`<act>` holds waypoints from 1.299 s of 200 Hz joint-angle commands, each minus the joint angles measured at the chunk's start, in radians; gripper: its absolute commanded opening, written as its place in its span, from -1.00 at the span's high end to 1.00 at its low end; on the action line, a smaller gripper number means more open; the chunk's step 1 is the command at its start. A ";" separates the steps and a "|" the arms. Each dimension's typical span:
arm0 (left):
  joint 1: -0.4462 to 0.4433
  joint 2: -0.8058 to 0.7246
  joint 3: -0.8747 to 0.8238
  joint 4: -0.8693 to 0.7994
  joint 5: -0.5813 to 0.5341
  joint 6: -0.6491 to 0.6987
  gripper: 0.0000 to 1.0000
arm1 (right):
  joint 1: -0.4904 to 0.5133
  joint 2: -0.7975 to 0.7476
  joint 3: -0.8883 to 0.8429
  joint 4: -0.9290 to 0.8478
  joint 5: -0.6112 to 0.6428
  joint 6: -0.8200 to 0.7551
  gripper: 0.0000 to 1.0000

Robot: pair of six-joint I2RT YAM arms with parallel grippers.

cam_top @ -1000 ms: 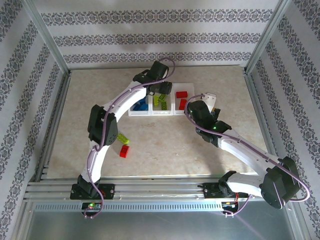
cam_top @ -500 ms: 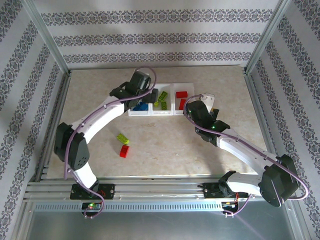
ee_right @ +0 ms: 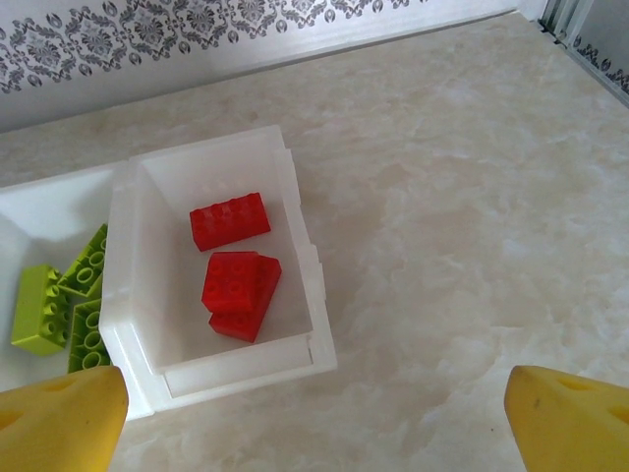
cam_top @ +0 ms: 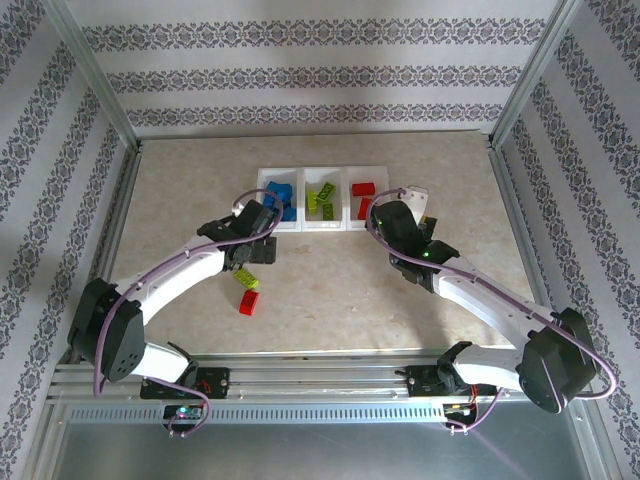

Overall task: Sort the legos into containers by color
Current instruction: Pick up the lego from the middle-left of the table.

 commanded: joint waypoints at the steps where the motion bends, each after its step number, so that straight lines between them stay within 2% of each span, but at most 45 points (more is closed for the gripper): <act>1: -0.001 -0.028 -0.052 -0.047 0.023 -0.101 -0.89 | -0.003 0.016 0.013 0.015 -0.010 0.020 -0.96; 97: 0.011 0.094 -0.102 0.024 0.134 -0.157 -0.75 | 0.000 0.022 0.011 0.011 -0.006 0.021 -0.96; 193: 0.027 0.167 -0.138 0.127 0.213 -0.164 -0.75 | 0.000 0.039 0.018 0.014 -0.006 0.024 -0.97; 219: 0.027 0.188 -0.126 0.167 0.221 -0.130 -0.47 | -0.001 0.045 0.019 0.013 -0.009 0.026 -0.97; 260: 0.028 0.220 -0.064 0.151 0.154 -0.088 -0.46 | 0.001 0.044 0.020 0.013 -0.015 0.025 -0.97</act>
